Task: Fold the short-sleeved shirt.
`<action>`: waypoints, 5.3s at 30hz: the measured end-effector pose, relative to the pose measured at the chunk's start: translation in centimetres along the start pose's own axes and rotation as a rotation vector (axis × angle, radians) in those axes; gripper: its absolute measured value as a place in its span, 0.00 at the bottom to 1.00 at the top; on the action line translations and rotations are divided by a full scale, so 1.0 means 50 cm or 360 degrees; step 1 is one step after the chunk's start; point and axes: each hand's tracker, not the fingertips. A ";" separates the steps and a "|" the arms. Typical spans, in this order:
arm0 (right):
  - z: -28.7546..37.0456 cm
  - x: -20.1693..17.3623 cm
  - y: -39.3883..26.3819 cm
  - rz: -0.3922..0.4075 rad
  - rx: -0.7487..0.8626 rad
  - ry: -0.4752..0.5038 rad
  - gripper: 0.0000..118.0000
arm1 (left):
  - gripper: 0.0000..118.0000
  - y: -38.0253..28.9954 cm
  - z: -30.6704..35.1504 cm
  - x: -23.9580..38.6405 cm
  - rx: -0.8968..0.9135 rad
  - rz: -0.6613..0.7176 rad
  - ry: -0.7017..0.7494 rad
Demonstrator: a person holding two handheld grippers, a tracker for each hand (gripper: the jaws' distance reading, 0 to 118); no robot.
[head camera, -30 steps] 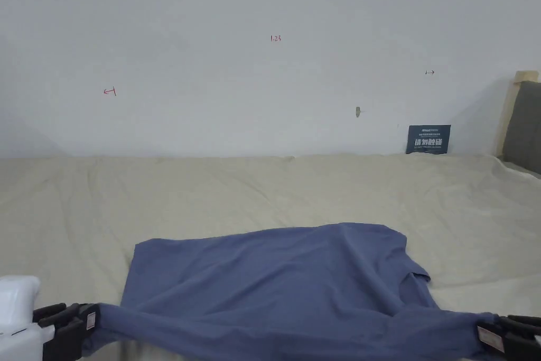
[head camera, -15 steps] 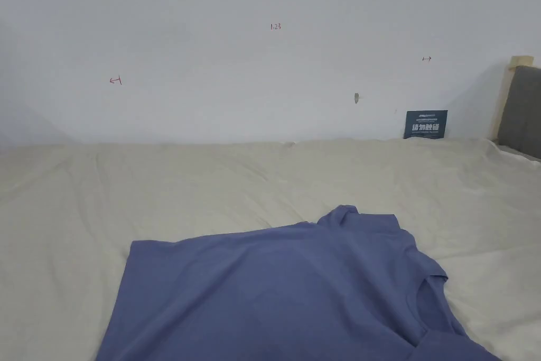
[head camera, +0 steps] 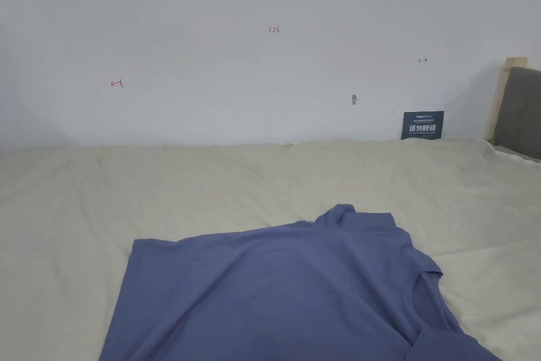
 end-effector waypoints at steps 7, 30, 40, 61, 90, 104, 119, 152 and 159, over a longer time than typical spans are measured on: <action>0.071 -0.047 0.024 -0.0003 0.0054 0.0173 0.65 | 1.00 -0.010 0.056 -0.026 -0.0022 0.0320 0.0017; 0.112 -0.222 0.022 -0.0028 0.0704 0.0417 0.00 | 0.00 0.046 0.130 0.021 0.0241 0.0430 -0.0011; 0.063 -0.231 0.017 -0.0162 0.0521 0.0602 0.00 | 0.99 -0.012 0.039 0.022 0.0148 0.0418 0.0089; 0.123 -0.054 0.027 -0.0336 0.0709 0.0062 0.00 | 0.06 0.018 0.039 0.042 0.0192 0.0153 0.0098; 0.039 -0.050 -0.027 0.0152 0.0389 -0.0109 0.03 | 0.06 0.012 0.050 0.042 0.0297 0.0277 0.0090; 0.159 -0.091 0.014 0.0009 0.0284 -0.0056 0.03 | 0.06 0.041 0.135 0.048 0.0377 0.0274 0.0125; -0.097 -0.025 0.388 -0.0127 -0.0207 -0.0086 0.03 | 0.06 0.269 -0.115 -0.078 -0.0114 0.0133 -0.0063; 0.129 -0.169 0.019 -0.0238 0.0990 0.0141 0.00 | 0.00 0.082 0.132 0.038 0.0532 0.0582 0.0016; 0.136 -0.175 0.061 -0.0208 0.0975 0.0176 0.00 | 0.00 0.171 0.046 -0.040 0.0077 0.0420 0.0117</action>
